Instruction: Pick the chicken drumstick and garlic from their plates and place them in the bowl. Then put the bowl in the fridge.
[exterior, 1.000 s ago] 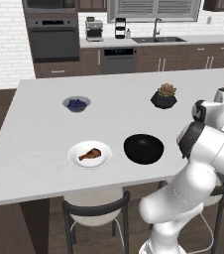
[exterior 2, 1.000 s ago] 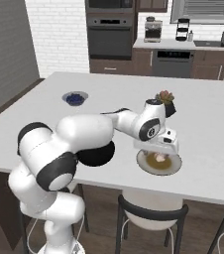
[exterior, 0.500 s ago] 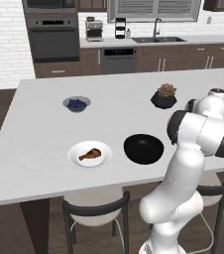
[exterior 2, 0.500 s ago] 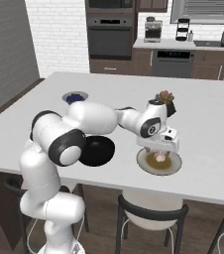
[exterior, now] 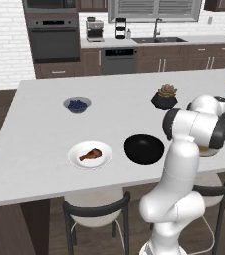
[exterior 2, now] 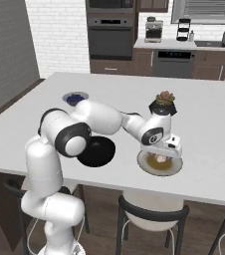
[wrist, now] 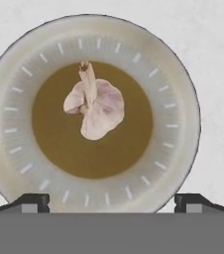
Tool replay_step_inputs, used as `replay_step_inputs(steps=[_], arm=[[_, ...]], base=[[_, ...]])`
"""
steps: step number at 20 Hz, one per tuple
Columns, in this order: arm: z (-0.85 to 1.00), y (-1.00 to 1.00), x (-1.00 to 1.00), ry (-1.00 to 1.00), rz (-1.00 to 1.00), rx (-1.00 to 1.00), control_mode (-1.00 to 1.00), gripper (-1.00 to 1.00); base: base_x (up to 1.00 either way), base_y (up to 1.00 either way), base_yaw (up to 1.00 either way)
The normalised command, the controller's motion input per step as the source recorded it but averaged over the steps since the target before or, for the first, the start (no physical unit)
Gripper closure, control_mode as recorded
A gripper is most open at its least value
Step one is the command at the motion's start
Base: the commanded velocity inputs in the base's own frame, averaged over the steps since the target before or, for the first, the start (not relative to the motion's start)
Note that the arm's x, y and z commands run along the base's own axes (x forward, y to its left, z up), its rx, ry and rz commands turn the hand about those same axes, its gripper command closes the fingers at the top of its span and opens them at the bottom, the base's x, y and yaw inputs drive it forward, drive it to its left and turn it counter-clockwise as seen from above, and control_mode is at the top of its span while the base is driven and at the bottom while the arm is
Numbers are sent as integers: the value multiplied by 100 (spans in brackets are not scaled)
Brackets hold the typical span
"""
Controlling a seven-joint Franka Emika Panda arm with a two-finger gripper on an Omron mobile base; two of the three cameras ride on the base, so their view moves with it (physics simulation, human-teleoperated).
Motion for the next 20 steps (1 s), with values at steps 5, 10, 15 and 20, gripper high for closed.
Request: replay_step_inputs(steps=[5, 10, 15, 20], arm=[[-10, 0, 19, -13, 0, 0, -100, -100], [-16, 0, 31, -6, 0, 0, -100, -100], [-15, 0, 40, 0, 0, 0, -100, -100], [-18, -5, 31, 0, 0, 0, -100, -100]], base=[[0, 0, 0], [0, 0, 0], [0, 0, 0], [0, 0, 0]])
